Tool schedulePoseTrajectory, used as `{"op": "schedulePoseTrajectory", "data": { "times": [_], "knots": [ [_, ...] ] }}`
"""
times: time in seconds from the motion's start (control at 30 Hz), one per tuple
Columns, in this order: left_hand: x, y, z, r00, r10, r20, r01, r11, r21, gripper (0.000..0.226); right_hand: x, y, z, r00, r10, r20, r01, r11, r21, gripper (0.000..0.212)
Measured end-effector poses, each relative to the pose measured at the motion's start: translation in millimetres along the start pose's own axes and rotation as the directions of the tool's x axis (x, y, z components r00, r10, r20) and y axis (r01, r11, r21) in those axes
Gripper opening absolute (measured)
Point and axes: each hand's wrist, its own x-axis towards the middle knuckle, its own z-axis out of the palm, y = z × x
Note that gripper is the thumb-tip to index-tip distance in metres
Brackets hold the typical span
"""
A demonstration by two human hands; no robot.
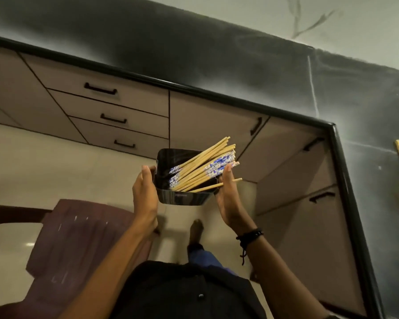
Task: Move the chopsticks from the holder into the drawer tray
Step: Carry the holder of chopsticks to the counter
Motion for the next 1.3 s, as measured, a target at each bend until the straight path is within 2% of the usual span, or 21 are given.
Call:
{"op": "schedulePoseTrajectory", "data": {
  "times": [0.1, 0.2, 0.43, 0.53, 0.67, 0.77, 0.9, 1.0, 1.13, 1.2, 1.3],
  "knots": [
    [45.8, 15.7, 18.6, 0.998, 0.03, -0.057, -0.03, 1.0, -0.006, 0.052, 58.2, -18.0, 1.0, 0.994, -0.014, 0.105, 0.02, 0.998, -0.059, 0.075],
    [78.2, 36.3, 37.6, 0.991, -0.013, -0.136, 0.004, 0.998, -0.068, 0.053, 110.6, -36.6, 3.8, 0.981, -0.014, 0.191, 0.021, 0.999, -0.037, 0.057],
    [140.3, 84.4, 62.6, 0.968, 0.007, -0.249, -0.045, 0.988, -0.146, 0.044, 207.9, -73.0, 19.7, 0.929, -0.052, 0.366, 0.061, 0.998, -0.012, 0.059],
    [167.0, 98.7, 64.3, 0.971, 0.045, -0.233, -0.072, 0.991, -0.109, 0.047, 242.3, -77.7, 29.4, 0.939, -0.071, 0.336, 0.108, 0.99, -0.094, 0.071],
    [206.4, 119.3, 58.5, 0.965, 0.092, -0.244, -0.115, 0.99, -0.084, 0.046, 288.0, -83.7, 46.4, 0.917, -0.09, 0.388, 0.17, 0.97, -0.176, 0.081],
    [244.3, 138.3, 50.4, 0.955, 0.124, -0.268, -0.147, 0.987, -0.066, 0.035, 318.9, -85.3, 67.7, 0.928, -0.116, 0.353, 0.203, 0.954, -0.221, 0.091],
    [304.3, 164.2, 32.7, 0.943, 0.222, -0.246, -0.241, 0.969, -0.05, 0.026, 360.7, -92.9, 106.3, 0.932, -0.223, 0.287, 0.295, 0.925, -0.239, 0.095],
    [363.2, 194.4, 16.3, 0.94, 0.306, -0.153, -0.313, 0.949, -0.022, 0.02, 401.8, -108.6, 143.3, 0.928, -0.289, 0.236, 0.338, 0.918, -0.206, 0.092],
    [438.6, 234.9, 0.7, 0.923, 0.376, -0.079, -0.377, 0.926, 0.006, 0.017, 447.8, -134.4, 191.1, 0.95, -0.282, 0.13, 0.304, 0.931, -0.202, 0.082],
    [477.1, 256.6, -2.5, 0.927, 0.374, 0.029, -0.374, 0.927, 0.006, 0.021, 470.6, -149.4, 212.2, 0.952, -0.292, 0.09, 0.305, 0.927, -0.22, 0.08],
    [525.6, 280.4, 0.8, 0.922, 0.369, 0.117, -0.376, 0.925, 0.053, 0.026, 504.4, -162.3, 234.0, 0.962, -0.27, 0.033, 0.27, 0.937, -0.222, 0.07]
  ]
}}
